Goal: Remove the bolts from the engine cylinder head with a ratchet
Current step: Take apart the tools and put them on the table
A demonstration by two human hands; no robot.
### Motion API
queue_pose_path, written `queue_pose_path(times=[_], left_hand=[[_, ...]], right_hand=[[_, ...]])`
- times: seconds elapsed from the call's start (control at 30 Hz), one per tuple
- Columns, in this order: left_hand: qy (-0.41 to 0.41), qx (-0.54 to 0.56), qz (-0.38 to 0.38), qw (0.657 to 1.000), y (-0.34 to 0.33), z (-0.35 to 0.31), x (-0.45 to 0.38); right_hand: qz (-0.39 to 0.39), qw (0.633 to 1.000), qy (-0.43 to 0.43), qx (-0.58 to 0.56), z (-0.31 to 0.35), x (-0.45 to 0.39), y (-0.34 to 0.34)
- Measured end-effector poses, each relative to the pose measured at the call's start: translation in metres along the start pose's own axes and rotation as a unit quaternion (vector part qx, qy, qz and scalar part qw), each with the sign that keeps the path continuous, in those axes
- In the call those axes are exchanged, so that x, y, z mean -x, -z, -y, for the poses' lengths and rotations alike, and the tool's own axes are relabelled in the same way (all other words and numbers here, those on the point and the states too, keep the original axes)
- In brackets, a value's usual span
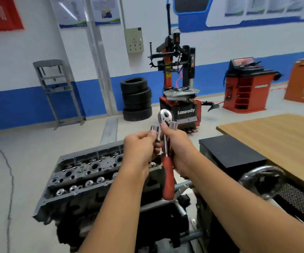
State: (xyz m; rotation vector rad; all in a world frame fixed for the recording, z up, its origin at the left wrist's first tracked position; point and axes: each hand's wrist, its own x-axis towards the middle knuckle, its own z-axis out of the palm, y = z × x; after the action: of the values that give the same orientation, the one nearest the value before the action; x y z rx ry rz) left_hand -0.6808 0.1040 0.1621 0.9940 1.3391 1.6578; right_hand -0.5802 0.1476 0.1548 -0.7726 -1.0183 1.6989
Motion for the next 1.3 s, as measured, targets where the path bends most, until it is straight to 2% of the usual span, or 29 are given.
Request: queue_pose_path(times=[0.17, 0.3, 0.4, 0.5, 0.6, 0.7, 0.83, 0.93, 1.1, 1.2, 1.3], left_hand=[[-0.051, -0.082, 0.112, 0.989, -0.159, 0.036, 0.027], [-0.078, -0.117, 0.182, 0.973, -0.279, 0.064, 0.081], [-0.066, -0.108, 0.256, 0.958, -0.360, 0.083, 0.140], [0.000, -0.083, 0.333, 0.939, -0.431, 0.105, 0.200], [0.082, -0.098, 0.425, 0.896, -0.487, 0.128, 0.262], [0.108, -0.132, 0.485, 0.858, -0.520, 0.155, 0.312], [0.119, -0.187, 0.535, 0.816, -0.548, 0.193, 0.351], [0.034, -0.244, 0.541, 0.804, -0.559, 0.207, 0.361], [-0.056, -0.294, 0.550, 0.779, -0.567, 0.217, 0.368], [-0.071, -0.268, 0.546, 0.791, -0.560, 0.225, 0.368], [-0.058, -0.227, 0.554, 0.798, -0.551, 0.228, 0.373]], right_hand=[[-0.192, 0.969, 0.095, -0.121, 0.045, 0.046, 0.135], [-0.294, 0.931, 0.150, -0.156, 0.083, 0.109, 0.242], [-0.400, 0.896, 0.159, -0.109, 0.106, 0.170, 0.319], [-0.510, 0.848, 0.139, -0.032, 0.125, 0.233, 0.389], [-0.582, 0.804, 0.115, 0.016, 0.135, 0.295, 0.453], [-0.648, 0.755, 0.076, 0.068, 0.136, 0.347, 0.504], [-0.696, 0.713, 0.002, 0.085, 0.114, 0.384, 0.550], [-0.707, 0.703, -0.019, 0.079, 0.102, 0.389, 0.574], [-0.684, 0.721, -0.059, 0.093, 0.111, 0.396, 0.590], [-0.664, 0.738, -0.087, 0.081, 0.114, 0.399, 0.592], [-0.657, 0.740, -0.119, 0.088, 0.121, 0.407, 0.592]])
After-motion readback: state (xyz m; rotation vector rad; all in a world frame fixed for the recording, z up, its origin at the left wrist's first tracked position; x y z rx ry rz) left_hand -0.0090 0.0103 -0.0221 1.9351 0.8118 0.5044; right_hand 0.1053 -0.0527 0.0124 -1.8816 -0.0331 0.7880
